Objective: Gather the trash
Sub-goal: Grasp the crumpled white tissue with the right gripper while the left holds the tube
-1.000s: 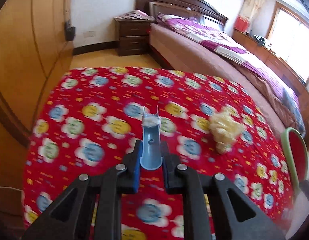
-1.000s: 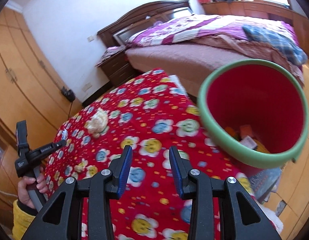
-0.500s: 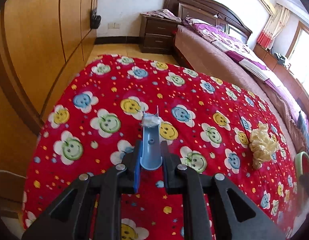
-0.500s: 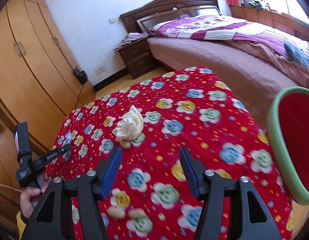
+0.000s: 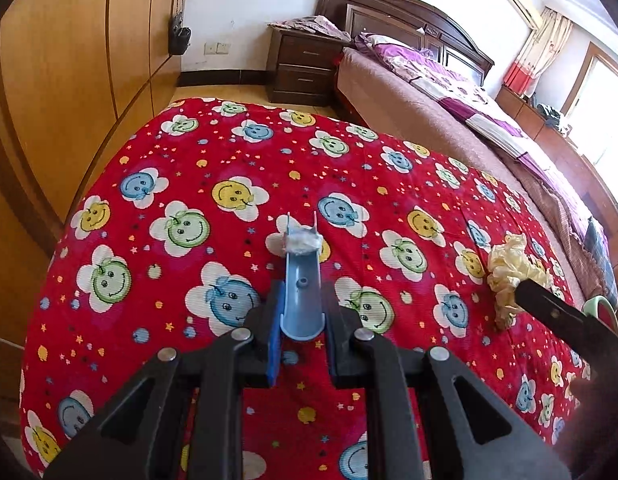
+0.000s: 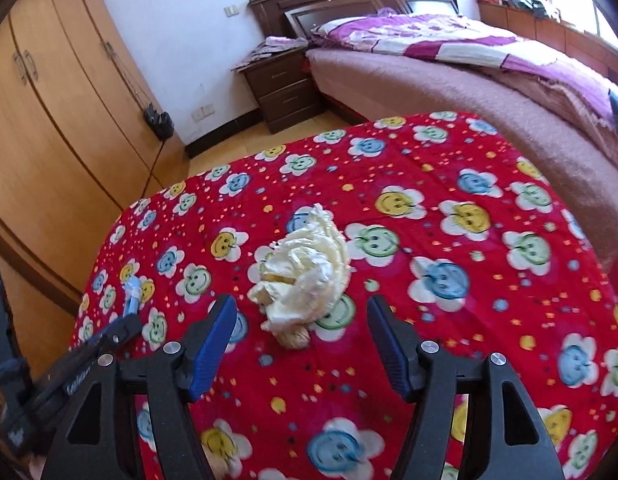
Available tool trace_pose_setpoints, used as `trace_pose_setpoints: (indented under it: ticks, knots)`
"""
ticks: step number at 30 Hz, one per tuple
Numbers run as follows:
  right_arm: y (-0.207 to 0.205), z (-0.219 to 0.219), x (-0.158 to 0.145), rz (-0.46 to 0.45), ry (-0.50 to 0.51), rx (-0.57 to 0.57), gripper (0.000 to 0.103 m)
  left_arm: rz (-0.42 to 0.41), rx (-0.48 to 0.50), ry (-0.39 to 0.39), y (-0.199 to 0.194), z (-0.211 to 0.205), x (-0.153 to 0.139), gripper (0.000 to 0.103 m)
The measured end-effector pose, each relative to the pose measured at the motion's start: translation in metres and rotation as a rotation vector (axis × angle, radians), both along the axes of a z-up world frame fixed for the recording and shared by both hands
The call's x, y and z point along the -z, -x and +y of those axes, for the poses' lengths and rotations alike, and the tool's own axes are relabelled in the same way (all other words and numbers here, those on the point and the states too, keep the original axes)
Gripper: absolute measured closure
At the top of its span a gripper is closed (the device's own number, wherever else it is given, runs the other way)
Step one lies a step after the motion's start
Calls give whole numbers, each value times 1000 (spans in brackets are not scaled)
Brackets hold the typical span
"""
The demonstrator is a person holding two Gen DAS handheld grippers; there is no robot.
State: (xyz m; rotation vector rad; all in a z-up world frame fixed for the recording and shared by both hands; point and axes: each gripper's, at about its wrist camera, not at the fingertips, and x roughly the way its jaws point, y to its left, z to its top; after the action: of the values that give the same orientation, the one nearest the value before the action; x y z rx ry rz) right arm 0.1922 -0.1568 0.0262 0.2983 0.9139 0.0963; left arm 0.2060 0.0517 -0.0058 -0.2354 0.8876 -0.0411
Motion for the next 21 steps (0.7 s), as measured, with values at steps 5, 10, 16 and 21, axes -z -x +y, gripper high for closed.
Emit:
trace_pose_setpoints:
  ticks: [5, 10, 16, 21]
  knots:
    - [-11, -2, 10, 30, -15, 36, 51, -7, 8, -12, 1, -2, 0, 86]
    - [-14, -3, 12, 37, -15, 16, 72, -11, 16, -13, 4, -7, 1, 86]
    - [2, -7, -6, -18, -32, -6, 74, -19, 14, -8, 5, -4, 0, 86]
    - [29, -16, -27, -75, -70, -5, 75, -26, 13, -7, 9, -3, 0, 86]
